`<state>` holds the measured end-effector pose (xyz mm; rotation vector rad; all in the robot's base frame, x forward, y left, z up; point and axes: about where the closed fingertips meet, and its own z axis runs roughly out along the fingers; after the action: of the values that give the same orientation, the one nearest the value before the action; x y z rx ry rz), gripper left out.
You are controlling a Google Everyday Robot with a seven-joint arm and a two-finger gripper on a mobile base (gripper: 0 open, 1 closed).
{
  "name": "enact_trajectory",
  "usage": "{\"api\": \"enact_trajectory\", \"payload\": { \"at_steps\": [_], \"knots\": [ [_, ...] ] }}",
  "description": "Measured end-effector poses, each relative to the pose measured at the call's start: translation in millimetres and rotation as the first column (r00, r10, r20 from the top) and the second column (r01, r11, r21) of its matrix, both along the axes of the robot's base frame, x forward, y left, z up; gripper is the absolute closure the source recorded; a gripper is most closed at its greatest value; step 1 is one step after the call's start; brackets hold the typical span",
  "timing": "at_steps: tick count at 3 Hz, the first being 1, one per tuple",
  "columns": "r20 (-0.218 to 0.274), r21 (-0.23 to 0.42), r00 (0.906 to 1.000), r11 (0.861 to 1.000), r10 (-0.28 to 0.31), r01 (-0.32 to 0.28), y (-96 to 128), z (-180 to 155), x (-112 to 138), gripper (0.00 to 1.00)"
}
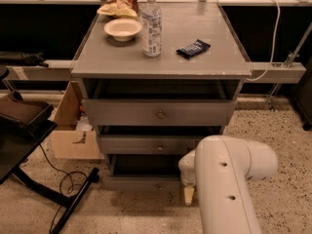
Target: Open bottom drawer
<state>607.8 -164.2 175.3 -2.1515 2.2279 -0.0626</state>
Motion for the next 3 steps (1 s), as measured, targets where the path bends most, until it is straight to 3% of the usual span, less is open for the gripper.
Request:
{"api": "enact_trajectory", "payload": {
  "at_steps": [1, 2, 3],
  "knots": [
    [-0.099, -0.023, 0.995, 1.0, 0.005, -0.007, -1.7, -34.4, -16.7, 0.23],
    [-0.132, -0.056, 0.9911, 0.998, -0.01, 0.003, -15.2, -13.9, -31.3, 0.46],
    [-0.137, -0.061, 0.9905, 0.998, -0.012, 0.003, -17.0, -11.6, -33.0, 0.77]
  ]
}}
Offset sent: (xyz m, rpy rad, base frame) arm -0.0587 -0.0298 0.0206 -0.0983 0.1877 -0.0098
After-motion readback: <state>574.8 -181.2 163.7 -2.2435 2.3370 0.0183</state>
